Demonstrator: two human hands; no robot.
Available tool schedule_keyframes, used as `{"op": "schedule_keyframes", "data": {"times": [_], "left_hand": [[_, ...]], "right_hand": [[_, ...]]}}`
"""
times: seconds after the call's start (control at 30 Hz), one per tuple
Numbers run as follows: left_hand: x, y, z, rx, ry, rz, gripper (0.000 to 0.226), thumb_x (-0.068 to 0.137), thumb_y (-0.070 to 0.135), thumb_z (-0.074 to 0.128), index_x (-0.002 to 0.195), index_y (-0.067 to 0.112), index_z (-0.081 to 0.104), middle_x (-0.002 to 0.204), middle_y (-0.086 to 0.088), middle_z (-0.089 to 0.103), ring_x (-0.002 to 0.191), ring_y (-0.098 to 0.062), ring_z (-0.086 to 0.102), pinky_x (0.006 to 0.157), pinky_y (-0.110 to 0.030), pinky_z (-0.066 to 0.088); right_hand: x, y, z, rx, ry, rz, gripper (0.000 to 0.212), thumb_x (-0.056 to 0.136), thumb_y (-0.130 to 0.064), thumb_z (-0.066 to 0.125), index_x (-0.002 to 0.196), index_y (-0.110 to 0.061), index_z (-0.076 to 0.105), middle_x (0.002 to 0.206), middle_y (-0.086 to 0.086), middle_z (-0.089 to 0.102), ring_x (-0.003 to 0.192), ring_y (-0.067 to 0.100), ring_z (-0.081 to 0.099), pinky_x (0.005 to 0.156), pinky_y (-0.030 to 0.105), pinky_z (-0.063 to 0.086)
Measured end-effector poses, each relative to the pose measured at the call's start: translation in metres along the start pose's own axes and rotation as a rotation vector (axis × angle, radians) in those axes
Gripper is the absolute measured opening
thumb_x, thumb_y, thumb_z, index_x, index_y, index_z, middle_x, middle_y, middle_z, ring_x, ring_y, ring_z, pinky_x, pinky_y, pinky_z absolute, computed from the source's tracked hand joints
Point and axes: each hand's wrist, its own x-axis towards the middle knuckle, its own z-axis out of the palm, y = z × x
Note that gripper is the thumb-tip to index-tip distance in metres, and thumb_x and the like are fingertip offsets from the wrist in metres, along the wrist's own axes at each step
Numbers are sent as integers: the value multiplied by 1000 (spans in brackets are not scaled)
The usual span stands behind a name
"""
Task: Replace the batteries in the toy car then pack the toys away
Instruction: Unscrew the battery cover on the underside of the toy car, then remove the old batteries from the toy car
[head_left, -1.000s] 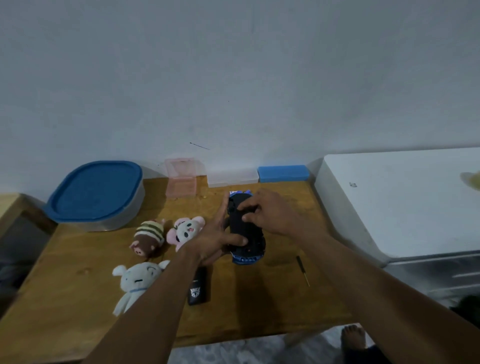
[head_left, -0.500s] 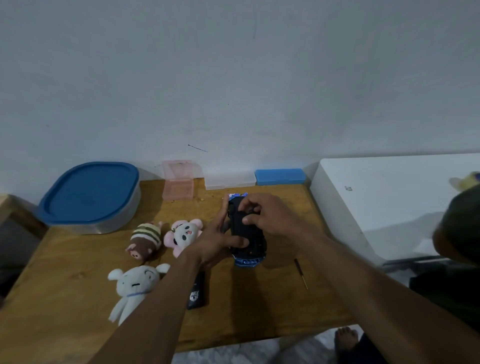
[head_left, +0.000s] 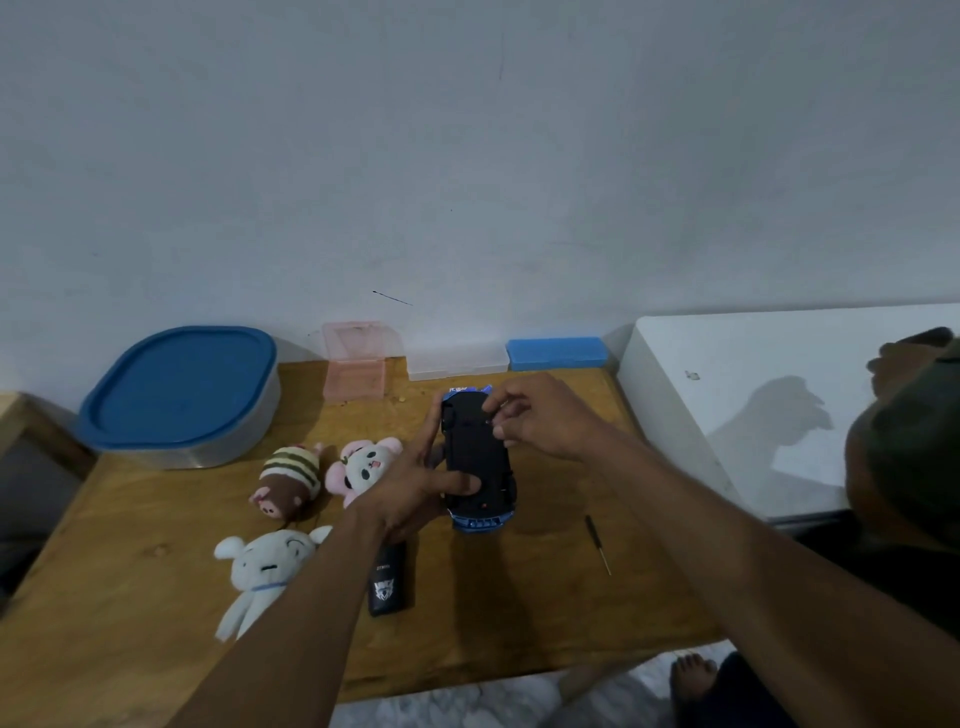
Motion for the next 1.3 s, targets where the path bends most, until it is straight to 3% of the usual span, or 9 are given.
{"op": "schedule_keyframes", "data": {"times": [0.33, 0.53, 0.7, 0.8, 1.0, 1.13, 1.23, 1.3], "left_hand": [[2, -4, 11, 17, 6, -12, 112, 77, -27, 50, 146, 55, 17, 134, -13, 55, 112, -37, 61, 81, -47, 55], [3, -10, 11, 10, 10, -2, 114, 77, -29, 48, 146, 55, 15, 126, -8, 63, 107, -34, 63, 80, -45, 57], [4, -21, 1, -63, 82, 13, 115, 69, -26, 56, 148, 50, 20, 129, -18, 60, 99, -31, 67, 70, -40, 58], [4, -27, -1, -78, 113, 9, 112, 68, -23, 55, 146, 50, 22, 128, -13, 62, 103, -33, 66, 72, -43, 58], [6, -38, 10, -50, 108, -8, 112, 72, -25, 56, 147, 50, 19, 124, -11, 64, 107, -36, 64, 78, -48, 58], [7, -46, 16, -71, 89, -49, 119, 65, -22, 60, 149, 50, 16, 129, -15, 62, 113, -39, 61, 87, -53, 54], [8, -50, 19, -87, 89, -58, 116, 66, -20, 58, 149, 49, 15, 126, -11, 65, 113, -39, 61, 87, -53, 54], [8, -51, 21, -91, 99, -61, 117, 66, -22, 57, 149, 50, 15, 121, -9, 68, 108, -36, 64, 83, -50, 56]], "right_hand": [[-4, 8, -10, 97, 31, 69, 11, 86, -1, 67, 93, -8, 70, 87, 10, 71, 75, 21, 73, 74, 35, 61], [-10, 15, -26, 104, 70, 69, 14, 85, 3, 67, 89, -10, 70, 87, 13, 72, 73, 21, 73, 71, 30, 61], [-21, 41, -38, 77, 102, 133, 13, 86, 1, 66, 94, -7, 70, 90, 14, 71, 76, 21, 72, 70, 29, 61], [-33, 65, -34, 3, 83, 194, 13, 86, -2, 67, 93, -13, 70, 88, 7, 71, 74, 13, 70, 65, 21, 57], [-53, 113, -6, -70, -2, 350, 12, 91, -3, 62, 97, -10, 69, 91, 5, 68, 76, 12, 66, 64, 19, 56], [-59, 132, 7, -86, -16, 394, 14, 92, -2, 59, 92, -11, 70, 89, 7, 70, 82, 22, 70, 78, 39, 60], [-61, 137, 12, -98, -42, 398, 16, 94, 1, 55, 98, -2, 69, 94, 15, 69, 84, 28, 69, 76, 37, 60], [-60, 141, 16, -109, -58, 391, 15, 93, 1, 55, 98, -3, 69, 95, 17, 69, 85, 29, 69, 77, 43, 59]]}}
